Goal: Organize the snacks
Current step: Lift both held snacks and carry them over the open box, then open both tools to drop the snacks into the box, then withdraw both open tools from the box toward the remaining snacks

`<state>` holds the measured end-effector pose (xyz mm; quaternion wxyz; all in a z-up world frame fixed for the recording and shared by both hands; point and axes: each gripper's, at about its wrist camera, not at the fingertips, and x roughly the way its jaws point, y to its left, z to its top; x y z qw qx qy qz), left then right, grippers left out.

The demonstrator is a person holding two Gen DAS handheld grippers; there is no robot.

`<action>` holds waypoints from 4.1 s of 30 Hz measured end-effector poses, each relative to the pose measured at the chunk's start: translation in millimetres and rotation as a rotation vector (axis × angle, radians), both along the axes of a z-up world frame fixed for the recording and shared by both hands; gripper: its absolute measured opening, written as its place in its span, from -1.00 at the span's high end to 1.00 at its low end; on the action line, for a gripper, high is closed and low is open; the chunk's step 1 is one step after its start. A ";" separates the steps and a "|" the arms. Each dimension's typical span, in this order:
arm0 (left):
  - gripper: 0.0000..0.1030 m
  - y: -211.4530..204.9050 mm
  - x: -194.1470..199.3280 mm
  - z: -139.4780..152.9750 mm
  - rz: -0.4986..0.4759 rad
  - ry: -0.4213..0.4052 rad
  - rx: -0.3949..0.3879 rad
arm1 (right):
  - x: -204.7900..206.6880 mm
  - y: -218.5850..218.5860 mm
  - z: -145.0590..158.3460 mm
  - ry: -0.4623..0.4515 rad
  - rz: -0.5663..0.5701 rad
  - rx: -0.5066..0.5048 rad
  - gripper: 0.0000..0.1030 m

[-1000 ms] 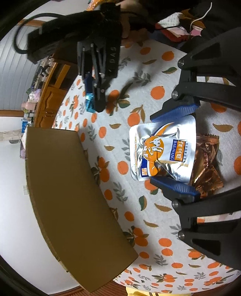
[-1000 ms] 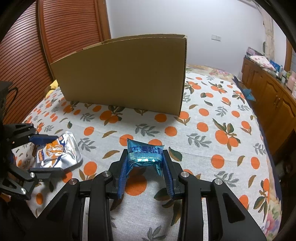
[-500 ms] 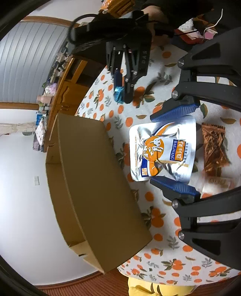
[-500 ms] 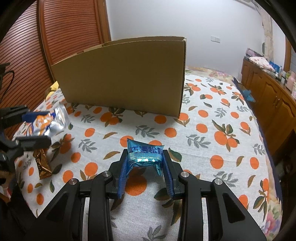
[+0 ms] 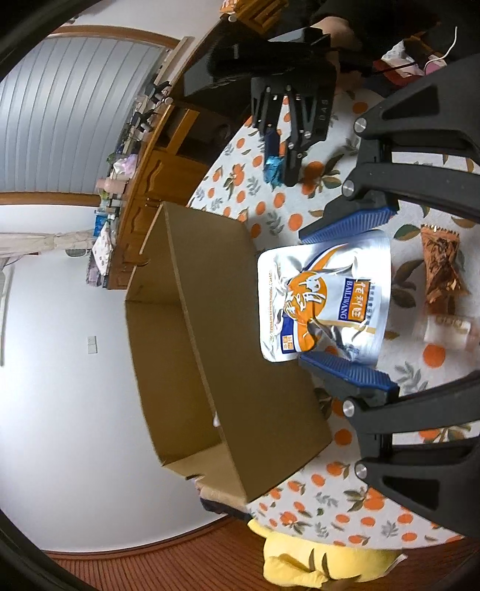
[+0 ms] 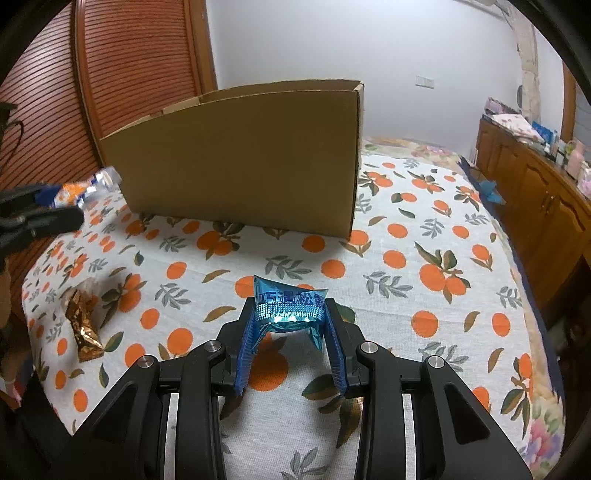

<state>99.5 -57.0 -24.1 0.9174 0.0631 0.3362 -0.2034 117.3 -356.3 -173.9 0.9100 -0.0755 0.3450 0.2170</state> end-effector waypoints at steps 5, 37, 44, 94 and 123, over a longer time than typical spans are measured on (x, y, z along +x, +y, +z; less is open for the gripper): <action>-0.16 11.1 2.7 15.8 0.018 -0.036 -0.004 | 1.5 3.6 3.1 -0.003 0.005 -0.014 0.34; -0.16 36.6 47.6 51.9 0.096 -0.103 -0.028 | 0.1 53.6 106.3 -0.197 0.140 -0.017 0.34; -0.16 33.8 69.6 49.2 0.112 -0.100 -0.005 | 10.7 67.4 119.0 -0.229 0.156 -0.041 0.34; -0.47 57.5 135.4 36.9 0.203 -0.046 -0.044 | 154.4 91.7 80.7 -0.035 0.000 0.027 -0.05; -0.80 54.4 29.8 18.0 0.126 -0.087 -0.051 | 35.2 83.7 101.0 -0.146 0.107 0.021 -0.42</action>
